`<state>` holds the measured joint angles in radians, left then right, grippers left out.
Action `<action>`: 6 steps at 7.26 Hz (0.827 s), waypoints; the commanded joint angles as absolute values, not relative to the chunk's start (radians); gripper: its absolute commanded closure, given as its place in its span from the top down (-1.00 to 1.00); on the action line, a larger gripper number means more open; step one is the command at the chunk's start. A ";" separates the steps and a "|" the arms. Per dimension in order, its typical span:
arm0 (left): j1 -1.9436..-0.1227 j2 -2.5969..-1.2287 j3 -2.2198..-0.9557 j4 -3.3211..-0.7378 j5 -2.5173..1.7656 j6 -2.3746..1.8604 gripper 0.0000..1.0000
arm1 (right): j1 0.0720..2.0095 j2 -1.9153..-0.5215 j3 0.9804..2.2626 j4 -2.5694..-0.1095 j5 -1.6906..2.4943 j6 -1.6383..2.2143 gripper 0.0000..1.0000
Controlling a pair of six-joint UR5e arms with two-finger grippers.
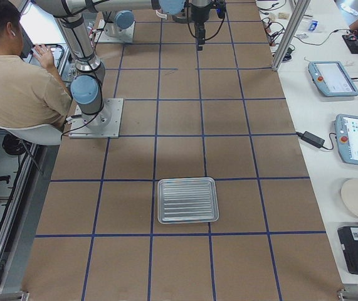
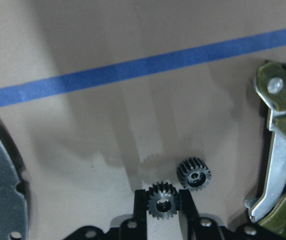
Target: Place bearing gear from tray to pile
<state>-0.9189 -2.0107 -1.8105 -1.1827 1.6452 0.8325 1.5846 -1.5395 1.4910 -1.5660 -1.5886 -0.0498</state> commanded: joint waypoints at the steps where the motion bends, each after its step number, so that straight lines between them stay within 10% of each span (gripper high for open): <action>1: -0.919 -2.013 -1.809 -1.183 1.647 0.831 -0.38 | 1.585 -1.540 1.491 -1.566 -1.589 -0.048 1.00; 6: -0.926 -1.997 -1.796 -1.196 1.649 0.827 0.25 | 1.586 -1.542 1.491 -1.568 -1.591 -0.046 1.00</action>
<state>-0.9219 -2.0054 -1.8038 -1.1866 1.6474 0.8297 1.5859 -1.5414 1.4910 -1.5676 -1.5904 -0.0486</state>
